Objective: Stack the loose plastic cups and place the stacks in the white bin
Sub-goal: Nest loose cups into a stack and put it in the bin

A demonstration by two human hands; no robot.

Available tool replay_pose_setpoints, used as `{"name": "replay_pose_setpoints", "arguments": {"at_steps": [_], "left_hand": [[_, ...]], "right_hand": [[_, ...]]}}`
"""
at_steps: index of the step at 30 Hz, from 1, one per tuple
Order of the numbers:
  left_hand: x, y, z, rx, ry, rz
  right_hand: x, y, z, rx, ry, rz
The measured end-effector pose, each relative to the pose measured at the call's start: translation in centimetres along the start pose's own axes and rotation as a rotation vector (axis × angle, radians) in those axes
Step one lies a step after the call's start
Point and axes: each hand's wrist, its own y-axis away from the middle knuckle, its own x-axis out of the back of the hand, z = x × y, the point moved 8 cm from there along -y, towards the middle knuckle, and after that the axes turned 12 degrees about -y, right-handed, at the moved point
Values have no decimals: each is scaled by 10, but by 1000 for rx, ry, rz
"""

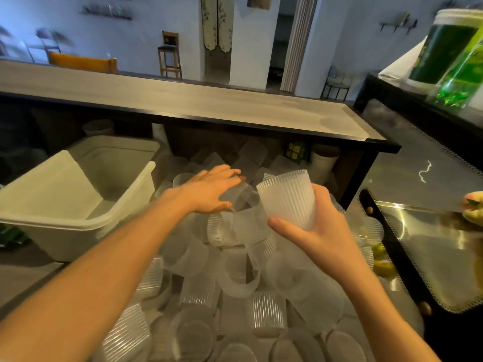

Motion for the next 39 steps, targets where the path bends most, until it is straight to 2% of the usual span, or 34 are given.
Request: {"name": "replay_pose_setpoints", "arguments": {"at_steps": [3, 8, 14, 19, 25, 33, 39], "left_hand": [[-1, -6, -5, -11, -38, 39], [4, -7, -10, -25, -43, 209], [29, 16, -16, -17, 94, 428], [49, 51, -8, 34, 300, 602], [62, 94, 15, 26, 341, 665], [105, 147, 28, 49, 424, 756], [104, 179, 50, -49, 655, 757]], "right_hand": [[0, -4, 2, 33, 49, 2], [0, -4, 10, 56, 105, 2], [2, -2, 3, 134, 191, 25], [-1, 20, -7, 209, 334, 55], [-16, 61, -7, 211, 485, 58], [-24, 101, -12, 197, 503, 115], [-27, 122, -34, 238, 518, 135]]}}
